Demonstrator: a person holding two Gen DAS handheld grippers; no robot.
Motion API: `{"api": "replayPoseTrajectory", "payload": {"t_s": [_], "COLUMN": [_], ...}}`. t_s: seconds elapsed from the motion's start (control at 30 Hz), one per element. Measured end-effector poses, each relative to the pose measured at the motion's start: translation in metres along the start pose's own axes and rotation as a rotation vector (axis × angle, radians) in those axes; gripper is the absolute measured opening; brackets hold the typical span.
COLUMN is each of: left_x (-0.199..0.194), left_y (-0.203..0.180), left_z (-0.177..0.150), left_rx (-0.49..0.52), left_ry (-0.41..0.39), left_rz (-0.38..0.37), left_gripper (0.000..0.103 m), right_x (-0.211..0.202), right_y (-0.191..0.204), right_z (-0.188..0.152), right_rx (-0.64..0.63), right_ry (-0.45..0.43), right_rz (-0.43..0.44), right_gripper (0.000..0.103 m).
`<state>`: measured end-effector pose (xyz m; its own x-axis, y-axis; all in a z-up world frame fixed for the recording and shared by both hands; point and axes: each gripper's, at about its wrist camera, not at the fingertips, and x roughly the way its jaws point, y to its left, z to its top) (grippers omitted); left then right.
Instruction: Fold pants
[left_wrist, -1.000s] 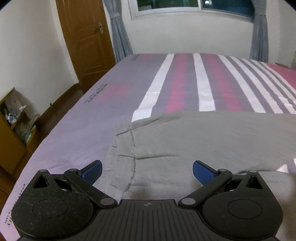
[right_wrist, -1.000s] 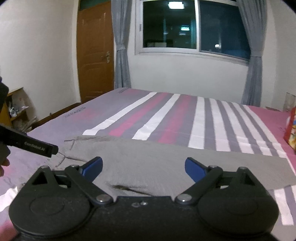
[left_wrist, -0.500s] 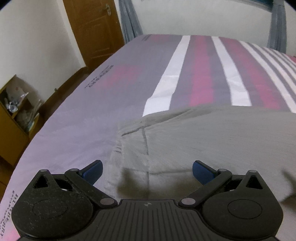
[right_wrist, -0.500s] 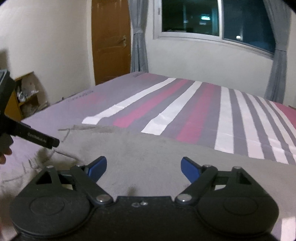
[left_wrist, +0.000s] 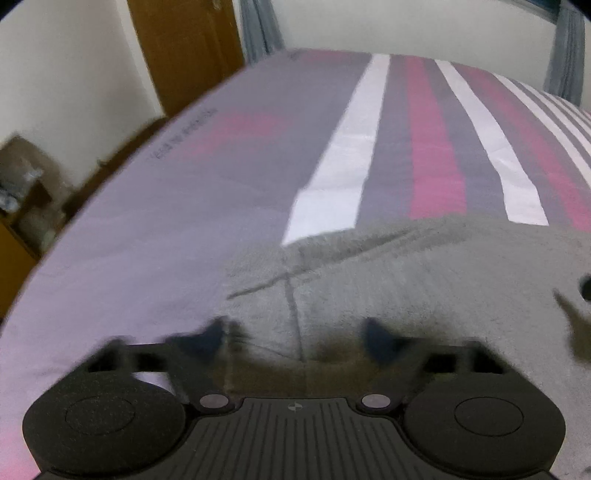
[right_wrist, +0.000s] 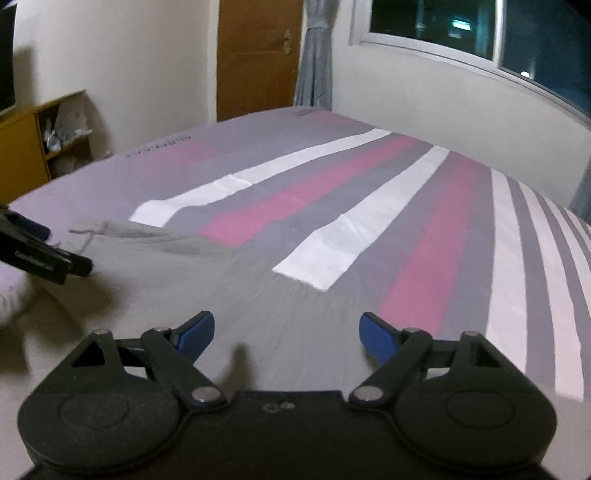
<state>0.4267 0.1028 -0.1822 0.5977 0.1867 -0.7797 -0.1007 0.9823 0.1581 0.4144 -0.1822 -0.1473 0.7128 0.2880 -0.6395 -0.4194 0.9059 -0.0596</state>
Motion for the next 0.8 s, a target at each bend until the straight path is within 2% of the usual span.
{"api": "replayPoseTrajectory", "payload": {"t_s": [0.07, 0.23, 0.33, 0.37, 0.4, 0.47, 0.5, 0.6, 0.7, 0.8], "left_x": [0.008, 0.017, 0.02, 0.021, 0.021, 0.018, 0.017, 0.011, -0.001, -0.027], "left_y": [0.002, 0.001, -0.002, -0.002, -0.003, -0.003, -0.003, -0.004, -0.001, 0.006], "left_z": [0.001, -0.001, -0.002, -0.001, -0.001, -0.003, -0.003, -0.004, -0.007, -0.018], "left_rx": [-0.005, 0.031, 0.042, 0.042, 0.041, 0.04, 0.04, 0.032, 0.023, 0.005], "left_ry": [0.007, 0.013, 0.017, 0.018, 0.019, 0.021, 0.023, 0.034, 0.036, 0.028], "left_rz": [0.001, 0.001, 0.007, 0.01, 0.013, 0.016, 0.018, 0.022, 0.019, -0.014], "left_gripper": [0.067, 0.067, 0.067, 0.067, 0.067, 0.067, 0.067, 0.067, 0.067, 0.067], "right_x": [0.016, 0.045, 0.06, 0.061, 0.06, 0.057, 0.053, 0.031, -0.014, -0.076], "right_y": [-0.009, -0.023, -0.03, -0.03, -0.031, -0.029, -0.026, -0.021, -0.007, 0.015], "right_z": [0.008, 0.017, 0.014, 0.012, 0.01, 0.009, 0.008, 0.003, 0.0, -0.014], "right_rx": [0.003, -0.045, -0.066, -0.063, -0.055, -0.055, -0.066, -0.069, -0.08, -0.125], "right_ry": [0.017, 0.059, 0.099, 0.106, 0.106, 0.113, 0.11, 0.084, 0.008, -0.055], "right_rz": [0.014, 0.01, 0.039, 0.064, 0.105, 0.134, 0.127, 0.126, 0.12, 0.134], "right_gripper": [0.074, 0.074, 0.069, 0.059, 0.036, 0.012, 0.008, 0.005, 0.005, 0.005]}}
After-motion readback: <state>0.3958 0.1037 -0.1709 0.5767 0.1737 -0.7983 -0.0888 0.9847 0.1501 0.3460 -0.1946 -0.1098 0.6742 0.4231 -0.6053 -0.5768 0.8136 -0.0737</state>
